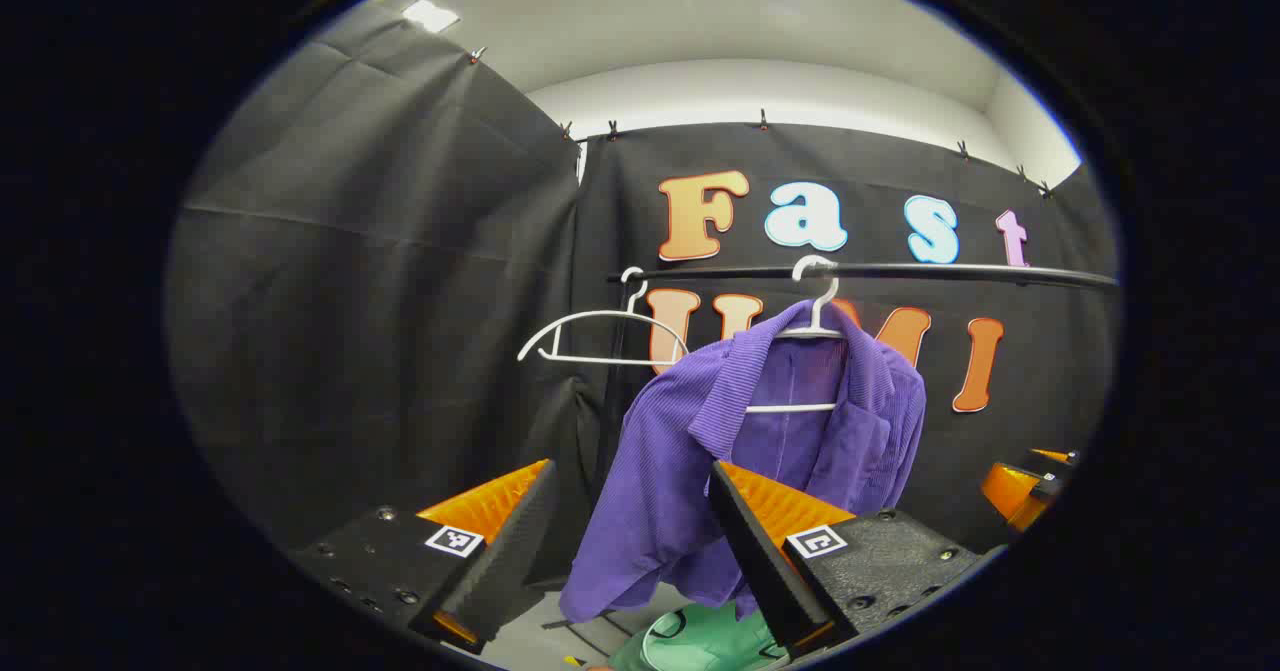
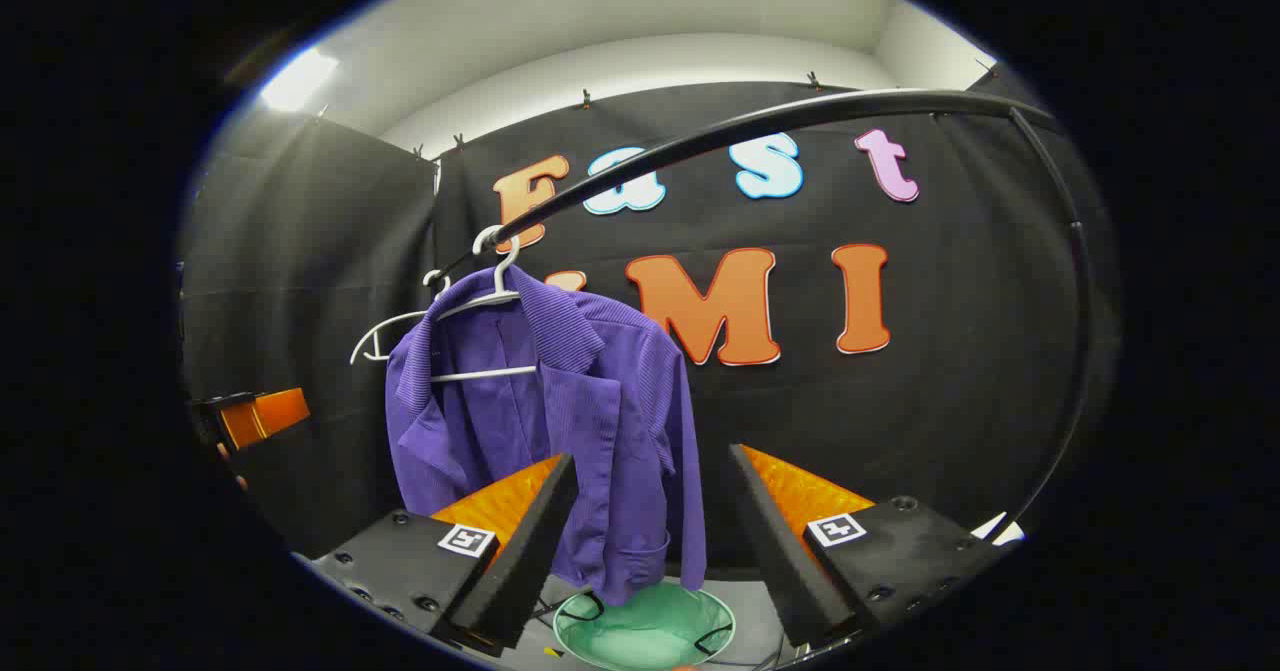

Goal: Grasp the clothes on the hanger with both hands and then place them into the laundry hamper below.

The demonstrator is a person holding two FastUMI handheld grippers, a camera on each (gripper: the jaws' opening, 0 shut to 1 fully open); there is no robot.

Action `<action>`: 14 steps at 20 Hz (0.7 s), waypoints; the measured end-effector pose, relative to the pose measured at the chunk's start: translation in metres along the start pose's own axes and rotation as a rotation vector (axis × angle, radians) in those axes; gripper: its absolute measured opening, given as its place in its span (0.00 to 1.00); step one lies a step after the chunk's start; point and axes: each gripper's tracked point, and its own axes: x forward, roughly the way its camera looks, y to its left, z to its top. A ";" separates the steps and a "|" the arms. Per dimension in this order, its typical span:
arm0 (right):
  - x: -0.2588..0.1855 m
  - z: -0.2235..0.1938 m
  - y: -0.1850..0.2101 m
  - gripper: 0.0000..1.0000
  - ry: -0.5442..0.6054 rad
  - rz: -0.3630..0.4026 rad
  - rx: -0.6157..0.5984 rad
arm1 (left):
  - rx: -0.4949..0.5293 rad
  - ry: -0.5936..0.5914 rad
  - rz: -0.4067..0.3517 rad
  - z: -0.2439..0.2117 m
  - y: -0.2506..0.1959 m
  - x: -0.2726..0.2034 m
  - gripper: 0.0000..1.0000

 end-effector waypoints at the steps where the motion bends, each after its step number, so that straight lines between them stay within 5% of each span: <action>1: 0.005 -0.003 0.001 0.98 0.005 0.010 -0.003 | 0.004 0.006 0.005 -0.002 -0.002 -0.002 0.92; 9: 0.012 -0.009 -0.002 0.98 0.025 -0.009 0.003 | 0.006 0.067 -0.084 -0.018 -0.037 0.012 0.95; 10: 0.011 -0.007 -0.004 0.89 0.016 -0.019 -0.001 | 0.010 0.063 -0.099 -0.018 -0.041 0.014 0.95; 14: 0.008 -0.010 -0.011 0.89 0.016 -0.068 -0.008 | 0.033 0.071 -0.141 -0.022 -0.050 0.023 0.92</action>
